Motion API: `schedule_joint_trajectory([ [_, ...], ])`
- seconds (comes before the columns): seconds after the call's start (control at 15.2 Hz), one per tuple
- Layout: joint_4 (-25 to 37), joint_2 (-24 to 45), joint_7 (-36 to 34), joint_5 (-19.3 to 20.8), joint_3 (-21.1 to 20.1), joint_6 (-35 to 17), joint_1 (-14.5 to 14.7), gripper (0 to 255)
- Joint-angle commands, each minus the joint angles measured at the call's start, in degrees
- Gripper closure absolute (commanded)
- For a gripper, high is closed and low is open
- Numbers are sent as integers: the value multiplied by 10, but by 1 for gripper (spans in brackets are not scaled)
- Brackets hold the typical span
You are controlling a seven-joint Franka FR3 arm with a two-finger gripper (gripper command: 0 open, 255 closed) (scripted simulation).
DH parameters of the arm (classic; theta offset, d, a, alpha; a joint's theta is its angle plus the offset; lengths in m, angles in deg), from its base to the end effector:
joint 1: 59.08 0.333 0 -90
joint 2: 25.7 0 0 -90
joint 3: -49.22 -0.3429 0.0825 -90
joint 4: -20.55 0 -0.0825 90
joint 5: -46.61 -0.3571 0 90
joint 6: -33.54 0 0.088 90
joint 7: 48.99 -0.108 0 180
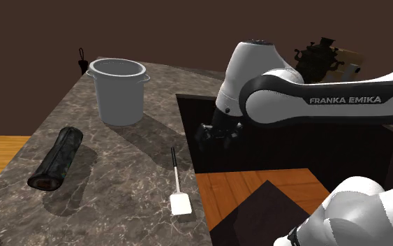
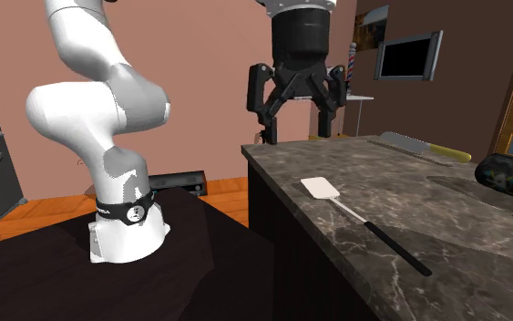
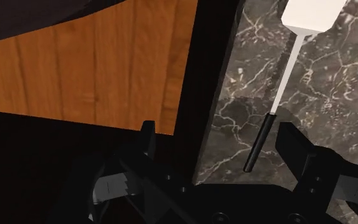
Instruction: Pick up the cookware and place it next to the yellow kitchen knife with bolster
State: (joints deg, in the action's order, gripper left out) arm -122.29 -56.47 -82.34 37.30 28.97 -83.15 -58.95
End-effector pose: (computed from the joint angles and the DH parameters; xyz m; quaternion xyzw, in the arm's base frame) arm 0.3300 0.1464 0.4981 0.9853 -0.1676 0.0332 0.0012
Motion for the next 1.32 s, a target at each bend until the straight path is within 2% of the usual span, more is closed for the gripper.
schedule_joint_trajectory([
  [0.0, 7, 35, -40, 0, -26, -29, -4, 0],
  [0.26, 33, 118, -127, 18, -80, -84, -18, 0],
  [0.59, 81, 231, -246, 80, -135, -137, -36, 0],
  [1.06, 61, 274, -270, 112, -140, -193, -41, 0],
  [1.25, 59, 278, -272, 115, -140, -197, -41, 0],
])
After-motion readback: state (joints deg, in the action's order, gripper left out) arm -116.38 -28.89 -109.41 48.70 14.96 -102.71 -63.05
